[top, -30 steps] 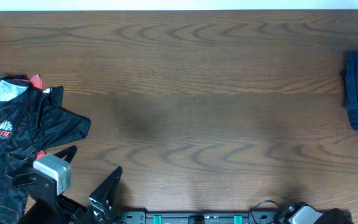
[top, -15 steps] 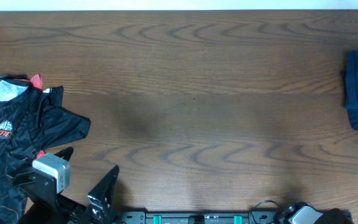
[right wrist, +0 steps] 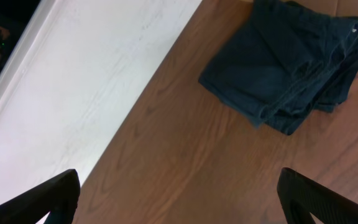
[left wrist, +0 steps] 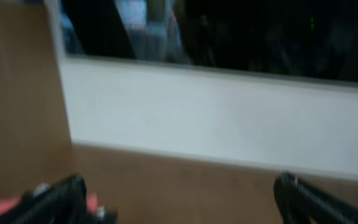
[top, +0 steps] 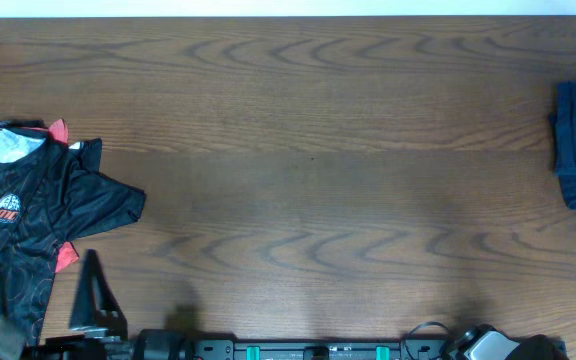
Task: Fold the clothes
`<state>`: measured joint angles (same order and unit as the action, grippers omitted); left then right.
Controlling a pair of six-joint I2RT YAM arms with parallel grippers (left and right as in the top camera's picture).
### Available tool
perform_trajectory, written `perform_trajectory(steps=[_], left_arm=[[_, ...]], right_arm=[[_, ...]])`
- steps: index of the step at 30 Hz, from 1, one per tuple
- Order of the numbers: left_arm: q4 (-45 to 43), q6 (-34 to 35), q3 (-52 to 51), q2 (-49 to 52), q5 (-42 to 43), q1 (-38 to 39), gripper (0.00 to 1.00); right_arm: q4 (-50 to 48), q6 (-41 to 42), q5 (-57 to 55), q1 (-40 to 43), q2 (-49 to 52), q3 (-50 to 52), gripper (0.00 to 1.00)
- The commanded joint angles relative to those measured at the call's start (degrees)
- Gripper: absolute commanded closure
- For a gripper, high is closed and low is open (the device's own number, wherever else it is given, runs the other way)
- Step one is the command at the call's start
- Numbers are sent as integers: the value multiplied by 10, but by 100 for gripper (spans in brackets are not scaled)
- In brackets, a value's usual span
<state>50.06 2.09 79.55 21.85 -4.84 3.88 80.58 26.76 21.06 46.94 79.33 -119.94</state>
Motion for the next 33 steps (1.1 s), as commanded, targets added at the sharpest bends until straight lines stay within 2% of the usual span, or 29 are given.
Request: perform_trajectory(steps=[1,6,16,27,33], left_arm=[[-71,-16,-83,-40,0,-14,2],[-212,-16,-251,-101,42,-15,2],[-402,1,-534,-194,75,-15,2],[-442,1,-700,-217,59,-14,2],[-501,2,-794,-217,58,-13,2]], right_arm=[[1,6,6,-5,0,-3,1],[1,6,6,-5,0,-3,1],[1,6,6,-5,0,-3,1],[1,6,6,-5,0,-3,1],[1,6,6,-5,0,-3,1]])
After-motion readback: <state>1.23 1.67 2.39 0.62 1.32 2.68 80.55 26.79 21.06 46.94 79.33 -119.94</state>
